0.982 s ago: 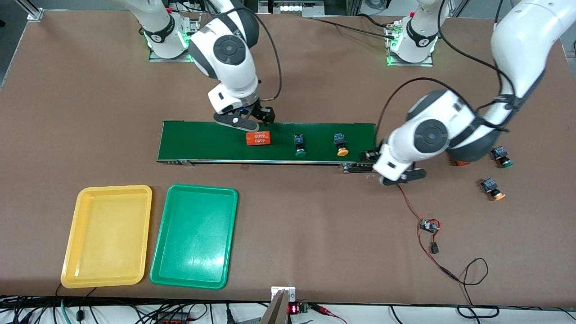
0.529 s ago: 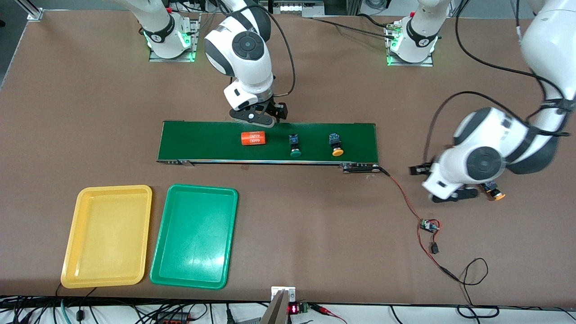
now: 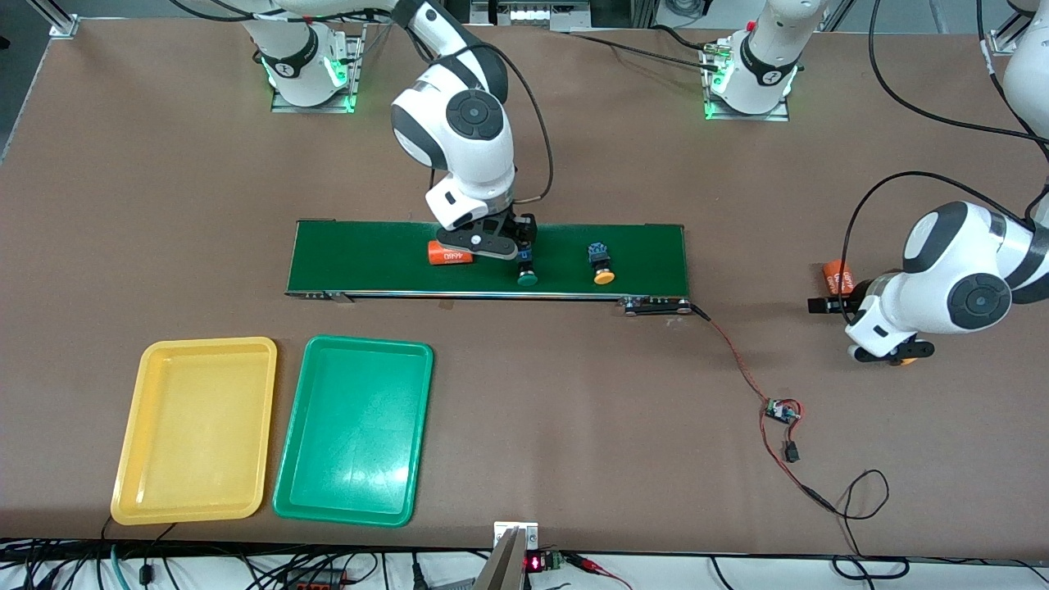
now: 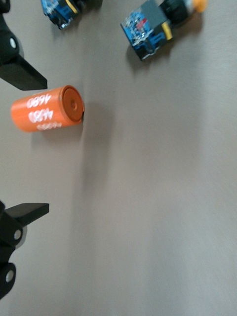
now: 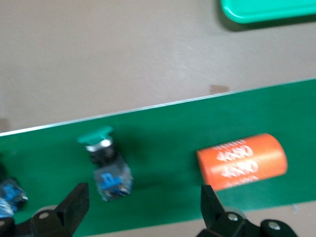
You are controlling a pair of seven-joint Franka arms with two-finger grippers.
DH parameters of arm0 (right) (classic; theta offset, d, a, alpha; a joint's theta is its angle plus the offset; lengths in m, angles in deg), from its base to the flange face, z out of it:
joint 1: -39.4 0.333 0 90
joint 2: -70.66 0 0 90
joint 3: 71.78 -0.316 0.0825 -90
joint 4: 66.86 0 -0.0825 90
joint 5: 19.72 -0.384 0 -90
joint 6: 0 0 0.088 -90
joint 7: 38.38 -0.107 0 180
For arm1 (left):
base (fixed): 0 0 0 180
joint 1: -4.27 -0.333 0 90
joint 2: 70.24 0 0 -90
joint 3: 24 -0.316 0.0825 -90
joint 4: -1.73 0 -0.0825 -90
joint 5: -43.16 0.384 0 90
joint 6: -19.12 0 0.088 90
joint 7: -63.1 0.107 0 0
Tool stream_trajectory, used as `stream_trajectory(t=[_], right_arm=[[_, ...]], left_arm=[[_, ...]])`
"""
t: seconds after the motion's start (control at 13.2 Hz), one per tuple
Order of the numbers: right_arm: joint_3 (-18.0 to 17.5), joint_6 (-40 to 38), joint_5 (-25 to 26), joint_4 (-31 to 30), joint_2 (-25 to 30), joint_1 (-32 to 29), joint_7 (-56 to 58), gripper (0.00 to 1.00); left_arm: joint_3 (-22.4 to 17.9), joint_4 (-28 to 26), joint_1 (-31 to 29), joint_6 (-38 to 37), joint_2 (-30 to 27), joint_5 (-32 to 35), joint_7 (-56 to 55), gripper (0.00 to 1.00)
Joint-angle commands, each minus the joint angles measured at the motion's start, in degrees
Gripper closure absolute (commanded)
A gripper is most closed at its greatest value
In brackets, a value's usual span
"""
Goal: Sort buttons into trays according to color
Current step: 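Grasp the green button with the right gripper while the left gripper places another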
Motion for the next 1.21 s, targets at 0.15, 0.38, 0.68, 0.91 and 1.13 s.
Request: stream_trajectory(t=[0.15, 0.38, 0.68, 0.91, 1.13], right_arm=[[-0.33, 3.42, 1.30, 2.03, -3.34, 1.72, -1.56, 0.00], [-0.33, 3.42, 3.13, 1.94, -5.19, 1.99, -1.47, 0.00], [-0.07, 3.42, 3.67, 1.68, -5.81, 1.20, -0.77, 0.00], [0.37, 3.42, 5.95, 1.50, -5.90, 0.85, 0.54, 0.23], [1.69, 3.42, 5.96, 1.50, -6.16, 0.41, 4.06, 0.61]], left_arm=[[-4.99, -3.16, -1.65, 3.11, -0.45, 1.63, 3.78, 0.00], [-7.28, -3.43, -1.65, 3.64, 0.25, 1.54, 7.28, 0.38], [-7.47, -3.08, -0.77, 3.20, 0.96, 1.37, 7.47, 0.81], [-1.25, -2.73, -0.68, 1.02, 0.69, 1.28, 7.82, 0.82], [6.85, -2.64, 0.37, -1.55, 0.96, 0.58, 11.48, 0.80]])
